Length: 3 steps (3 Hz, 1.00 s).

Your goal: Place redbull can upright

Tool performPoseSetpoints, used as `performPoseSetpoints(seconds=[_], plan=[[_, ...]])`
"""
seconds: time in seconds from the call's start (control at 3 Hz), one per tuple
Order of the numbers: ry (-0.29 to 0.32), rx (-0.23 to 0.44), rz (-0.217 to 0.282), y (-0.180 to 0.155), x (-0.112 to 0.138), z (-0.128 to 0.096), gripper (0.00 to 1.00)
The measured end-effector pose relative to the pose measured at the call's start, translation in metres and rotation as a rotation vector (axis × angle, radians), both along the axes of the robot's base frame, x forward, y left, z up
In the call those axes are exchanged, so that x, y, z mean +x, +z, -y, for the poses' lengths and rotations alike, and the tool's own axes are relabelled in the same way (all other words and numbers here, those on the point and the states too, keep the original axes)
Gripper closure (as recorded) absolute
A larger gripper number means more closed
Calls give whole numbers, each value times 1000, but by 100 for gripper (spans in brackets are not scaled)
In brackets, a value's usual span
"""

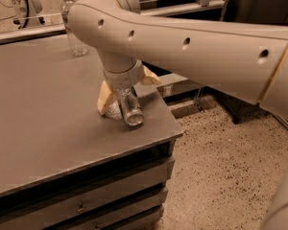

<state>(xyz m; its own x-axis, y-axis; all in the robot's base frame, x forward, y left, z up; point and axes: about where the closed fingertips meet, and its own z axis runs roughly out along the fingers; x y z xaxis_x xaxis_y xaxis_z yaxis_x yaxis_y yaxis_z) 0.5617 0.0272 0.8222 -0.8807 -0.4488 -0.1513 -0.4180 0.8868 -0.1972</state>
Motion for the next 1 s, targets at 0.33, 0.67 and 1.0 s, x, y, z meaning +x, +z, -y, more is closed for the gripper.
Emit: performPoseSetpoints(seconds=[0.33, 0.67, 1.0], plan=[[-86, -20, -18, -7, 10, 0, 0], [-95, -22, -19, -6, 11, 0, 0], [-148, 28, -23, 2, 19, 4, 7]])
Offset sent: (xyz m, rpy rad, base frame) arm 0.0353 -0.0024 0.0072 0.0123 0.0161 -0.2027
